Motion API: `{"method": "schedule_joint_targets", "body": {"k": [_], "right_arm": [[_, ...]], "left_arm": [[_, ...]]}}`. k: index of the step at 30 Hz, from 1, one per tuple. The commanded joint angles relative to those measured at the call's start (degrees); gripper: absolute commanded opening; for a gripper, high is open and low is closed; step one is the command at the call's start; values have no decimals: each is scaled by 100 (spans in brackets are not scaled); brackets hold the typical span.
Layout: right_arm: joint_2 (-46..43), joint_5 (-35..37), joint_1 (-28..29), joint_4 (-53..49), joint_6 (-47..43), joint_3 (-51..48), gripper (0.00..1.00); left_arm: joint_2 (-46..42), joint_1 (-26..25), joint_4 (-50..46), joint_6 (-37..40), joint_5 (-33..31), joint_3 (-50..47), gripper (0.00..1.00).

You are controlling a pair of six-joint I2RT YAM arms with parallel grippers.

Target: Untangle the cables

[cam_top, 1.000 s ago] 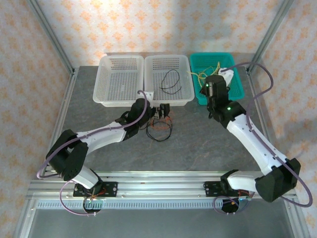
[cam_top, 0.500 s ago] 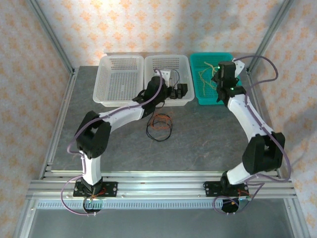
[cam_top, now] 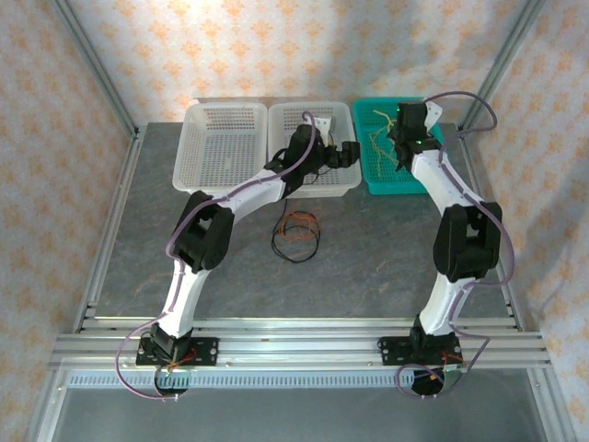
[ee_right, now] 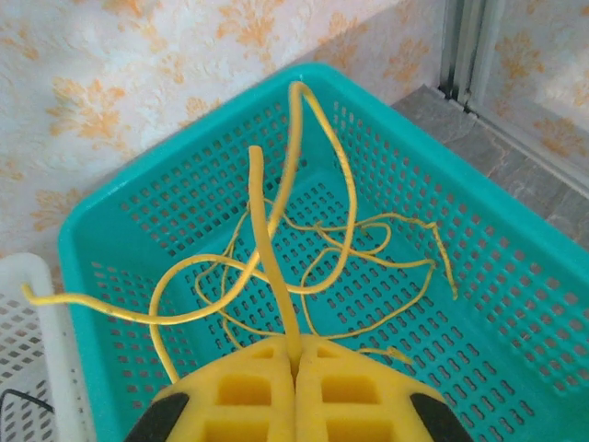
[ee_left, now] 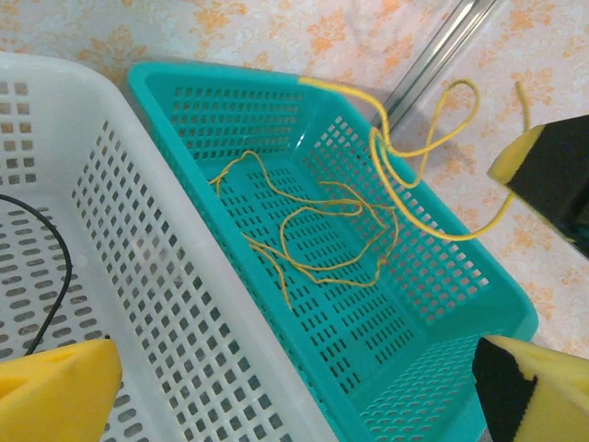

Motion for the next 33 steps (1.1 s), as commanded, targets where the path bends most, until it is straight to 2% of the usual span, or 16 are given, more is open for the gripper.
{"method": "schedule_joint_targets", "body": {"k": [1, 5, 9, 14, 22, 26, 30, 33], "right_arm": [[389, -249, -96, -177, 89, 374, 0], [914, -723, -139, -576, 85, 835, 0], [1082, -948, -134, -660, 141, 889, 13], [994, -866, -134, -751, 101, 920, 27], [187, -907, -87, -536, -38, 387, 39], [-459, -973, 95, -308, -63, -237, 44], [-1004, -971, 393, -344, -142, -743, 53], [-1431, -881, 678, -285, -164, -1200, 55]], "left_arm": [[72, 73, -163, -32, 184, 320, 99], [118, 85, -285, -33, 211, 329, 99], [145, 92, -419, -40, 232, 303, 98], [26, 92, -400, 11, 264, 96, 95], [-573, 87, -267, 71, 240, -589, 91], [-1258, 93, 160, 90, 30, -1577, 88], [-2017, 93, 301, 141, -157, -2519, 86], [-2541, 88, 386, 161, -323, -3223, 83]]}}
